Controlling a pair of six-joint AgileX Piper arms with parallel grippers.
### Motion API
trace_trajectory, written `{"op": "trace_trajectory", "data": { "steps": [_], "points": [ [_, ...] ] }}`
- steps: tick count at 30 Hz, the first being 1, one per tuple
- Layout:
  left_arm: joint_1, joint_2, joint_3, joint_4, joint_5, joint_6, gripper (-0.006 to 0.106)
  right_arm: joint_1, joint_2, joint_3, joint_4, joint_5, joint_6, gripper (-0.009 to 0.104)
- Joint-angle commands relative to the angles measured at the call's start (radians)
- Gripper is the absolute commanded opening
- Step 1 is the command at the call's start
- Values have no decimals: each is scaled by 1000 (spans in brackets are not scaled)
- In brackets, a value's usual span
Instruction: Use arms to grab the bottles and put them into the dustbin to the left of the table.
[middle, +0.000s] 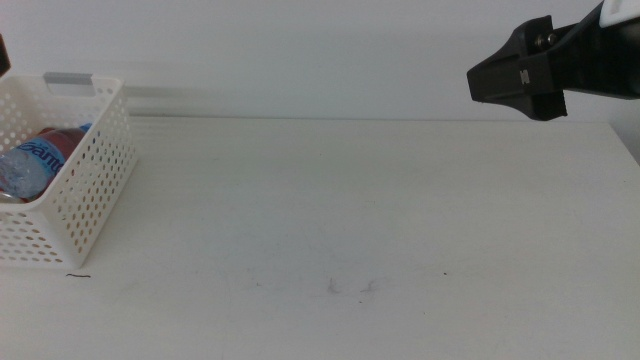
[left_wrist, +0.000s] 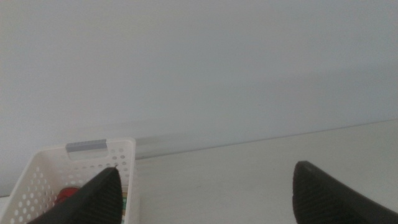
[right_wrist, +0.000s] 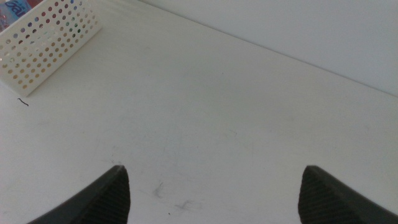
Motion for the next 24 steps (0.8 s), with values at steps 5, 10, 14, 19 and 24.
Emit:
{"op": "trace_trajectory", "data": {
  "steps": [5,10,14,19,24],
  "points": [
    [-6,-7,12,9,-5,-5,94,-15,-23,19,-52,-17,-3,87],
    [-6,-102,131,8,-101,-5,94,-153,-189,181,-59,-259,-3,87],
    [-6,-225,305,7,-170,-5,94,-281,-388,396,-61,-476,-3,87],
    [-6,-362,505,7,-175,-5,94,-332,-642,613,-64,-579,-3,87],
    [-6,-453,671,7,-188,-5,94,-337,-837,866,-100,-613,-3,87]
  ]
}}
